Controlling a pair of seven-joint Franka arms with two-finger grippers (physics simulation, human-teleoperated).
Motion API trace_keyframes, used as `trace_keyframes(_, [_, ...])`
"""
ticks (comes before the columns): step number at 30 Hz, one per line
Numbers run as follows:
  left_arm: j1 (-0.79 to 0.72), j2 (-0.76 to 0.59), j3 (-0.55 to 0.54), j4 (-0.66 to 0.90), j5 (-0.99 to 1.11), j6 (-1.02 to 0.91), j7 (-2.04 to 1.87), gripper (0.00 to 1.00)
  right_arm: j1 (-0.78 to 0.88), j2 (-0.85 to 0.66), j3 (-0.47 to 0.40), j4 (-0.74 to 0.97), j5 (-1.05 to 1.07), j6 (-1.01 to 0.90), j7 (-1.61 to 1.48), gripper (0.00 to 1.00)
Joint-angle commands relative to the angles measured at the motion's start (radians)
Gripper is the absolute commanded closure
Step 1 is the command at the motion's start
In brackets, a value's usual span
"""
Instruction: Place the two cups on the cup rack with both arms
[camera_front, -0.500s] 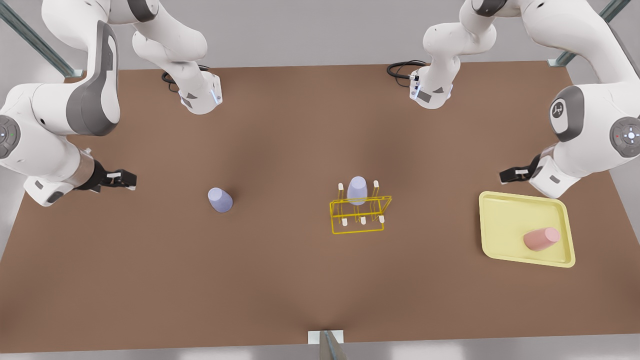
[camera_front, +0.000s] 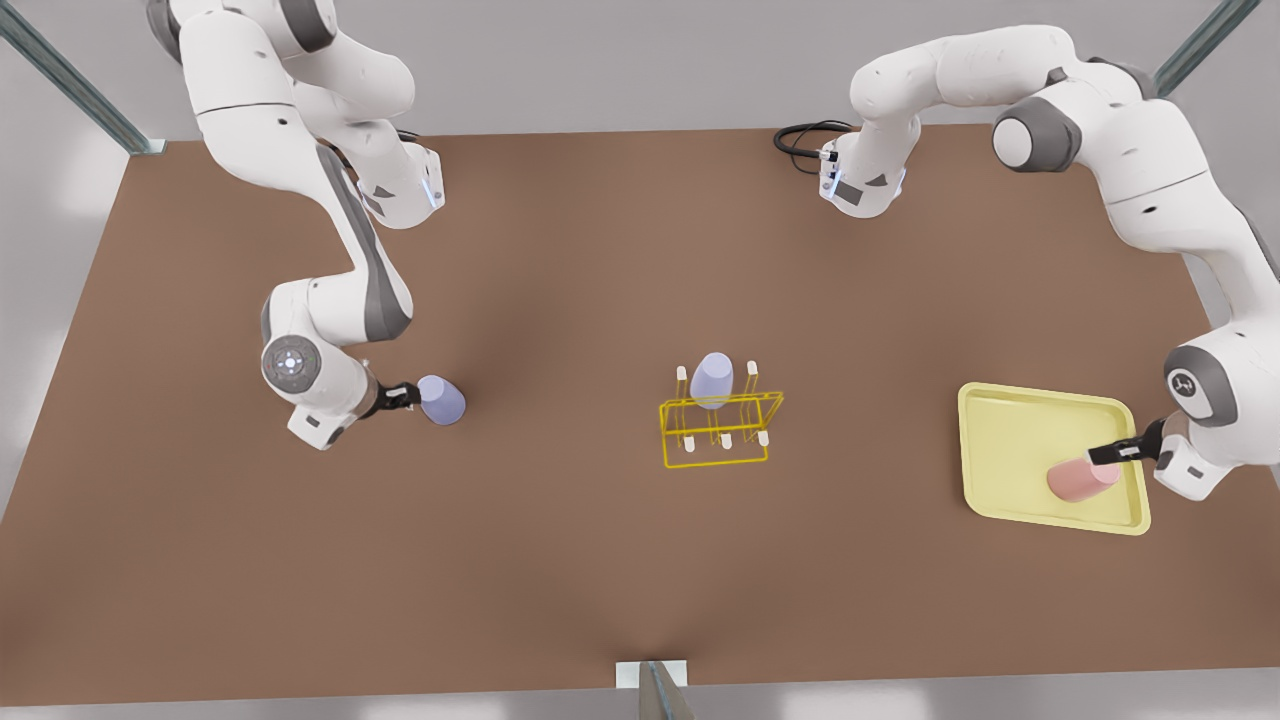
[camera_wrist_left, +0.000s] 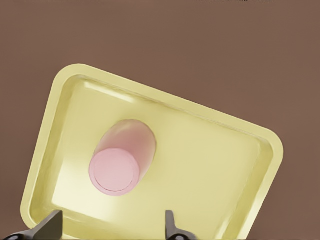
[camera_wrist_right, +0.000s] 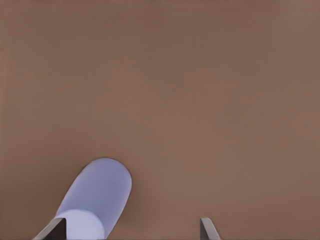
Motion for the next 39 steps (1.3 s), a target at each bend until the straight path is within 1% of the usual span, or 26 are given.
trace_keyframes(1, [0.001, 0.018, 0.000, 0.001, 0.003, 0.153, 0.369, 0.00, 0.025, -0.001, 0.001, -0.014, 0.016, 0.246, 0.108, 0.00])
trace_keyframes(3, [0.001, 0.041, 0.000, 0.001, 0.001, 0.170, 0.369, 0.00, 0.077, 0.015, 0.002, -0.016, 0.026, 0.267, 0.145, 0.00])
trace_keyframes(5, [0.001, 0.047, 0.002, 0.001, 0.001, 0.199, 0.369, 0.00, 0.098, 0.018, 0.001, -0.017, 0.083, 0.277, 0.145, 0.00])
trace_keyframes(6, [0.001, 0.053, 0.002, 0.001, 0.000, 0.200, 0.368, 0.00, 0.098, 0.018, 0.002, -0.026, 0.085, 0.277, 0.145, 0.00])
trace_keyframes(8, [0.001, 0.071, 0.002, -0.001, -0.003, 0.200, 0.363, 0.00, 0.097, 0.003, 0.001, -0.100, 0.085, 0.333, 0.144, 0.00])
trace_keyframes(12, [0.004, 0.101, 0.003, -0.001, -0.003, 0.200, 0.363, 0.00, 0.091, -0.019, 0.001, -0.138, 0.086, 0.336, 0.142, 0.00])
trace_keyframes(19, [0.010, 0.134, 0.003, -0.008, -0.005, 0.236, 0.363, 0.00, 0.088, -0.086, -0.001, -0.270, 0.077, 0.349, 0.139, 0.00])
trace_keyframes(20, [0.007, 0.134, 0.003, -0.008, -0.005, 0.236, 0.355, 0.10, 0.088, -0.088, -0.001, -0.296, 0.077, 0.375, 0.136, 0.00])
trace_keyframes(21, [0.004, 0.134, 0.003, -0.008, -0.005, 0.236, 0.343, 0.13, 0.088, -0.089, -0.001, -0.312, 0.077, 0.389, 0.136, 0.00])
trace_keyframes(28, [0.004, 0.136, 0.003, -0.008, -0.005, 0.234, 0.343, 0.11, 0.095, -0.086, 0.001, -0.373, 0.077, 0.462, 0.138, 0.00])
trace_keyframes(32, [0.002, 0.142, 0.003, -0.008, -0.005, 0.233, 0.340, 0.10, 0.091, -0.057, 0.001, -0.384, 0.077, 0.504, 0.139, 0.00])
trace_keyframes(36, [0.002, 0.133, 0.003, -0.008, -0.005, 0.228, 0.326, 0.13, 0.091, -0.013, 0.001, -0.404, 0.077, 0.606, 0.139, 0.00])
trace_keyframes(39, [-0.002, 0.128, 0.003, -0.008, -0.005, 0.223, 0.309, 0.14, 0.092, 0.009, 0.001, -0.404, 0.077, 0.636, 0.141, 0.00])
